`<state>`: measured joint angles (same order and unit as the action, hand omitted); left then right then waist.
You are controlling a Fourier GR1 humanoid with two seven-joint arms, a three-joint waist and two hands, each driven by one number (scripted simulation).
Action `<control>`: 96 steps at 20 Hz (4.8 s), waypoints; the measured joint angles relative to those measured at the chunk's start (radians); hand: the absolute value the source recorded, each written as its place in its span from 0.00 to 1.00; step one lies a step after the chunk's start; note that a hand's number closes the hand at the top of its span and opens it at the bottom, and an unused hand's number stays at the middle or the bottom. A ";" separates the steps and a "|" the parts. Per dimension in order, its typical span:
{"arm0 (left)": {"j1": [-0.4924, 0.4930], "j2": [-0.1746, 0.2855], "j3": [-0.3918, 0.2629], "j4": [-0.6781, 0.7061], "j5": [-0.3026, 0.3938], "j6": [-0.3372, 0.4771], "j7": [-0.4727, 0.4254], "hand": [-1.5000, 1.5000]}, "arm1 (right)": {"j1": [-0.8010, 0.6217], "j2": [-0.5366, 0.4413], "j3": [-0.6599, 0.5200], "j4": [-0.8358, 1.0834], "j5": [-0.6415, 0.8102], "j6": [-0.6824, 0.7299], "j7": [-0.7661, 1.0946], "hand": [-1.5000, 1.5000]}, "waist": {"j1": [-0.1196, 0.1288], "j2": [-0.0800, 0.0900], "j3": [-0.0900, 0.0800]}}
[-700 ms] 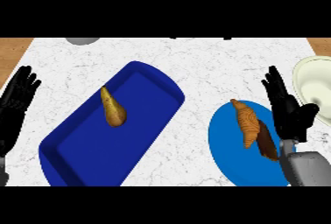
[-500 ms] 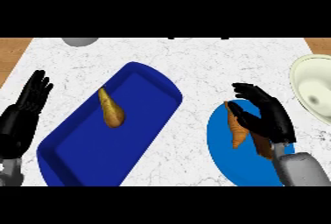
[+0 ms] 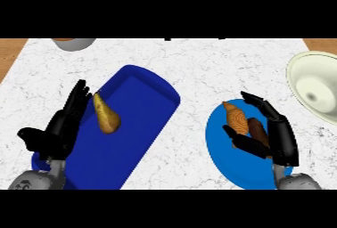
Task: Pick the croissant from the plate and place it in the bowl
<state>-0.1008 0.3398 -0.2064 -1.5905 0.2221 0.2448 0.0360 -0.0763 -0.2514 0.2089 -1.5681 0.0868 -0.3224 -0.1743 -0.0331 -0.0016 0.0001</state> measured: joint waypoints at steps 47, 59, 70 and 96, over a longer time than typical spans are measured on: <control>-0.051 -0.188 0.075 0.054 -0.178 -0.088 0.044 0.50 | 0.070 -0.038 -0.166 -0.344 0.121 0.392 0.624 0.00 | 0.032 0.001 0.000; -0.034 -0.223 0.107 0.048 -0.215 -0.127 0.037 0.50 | 0.065 0.072 -0.183 -0.240 0.132 0.402 0.559 0.00 | 0.033 0.002 0.000; -0.026 -0.255 0.123 0.032 -0.250 -0.142 0.047 0.50 | 0.052 0.090 -0.208 -0.069 0.218 0.372 0.445 0.00 | 0.033 0.001 0.000; -0.041 -0.284 0.164 0.066 -0.272 -0.168 0.029 0.50 | 0.022 0.050 -0.107 0.107 0.374 0.466 0.174 1.00 | 0.028 -0.002 -0.002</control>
<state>-0.1419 0.0560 -0.0427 -1.5246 -0.0503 0.0763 0.0646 -0.0540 -0.2009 0.1020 -1.4614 0.4608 0.1435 -0.0006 -0.0046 -0.0035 -0.0018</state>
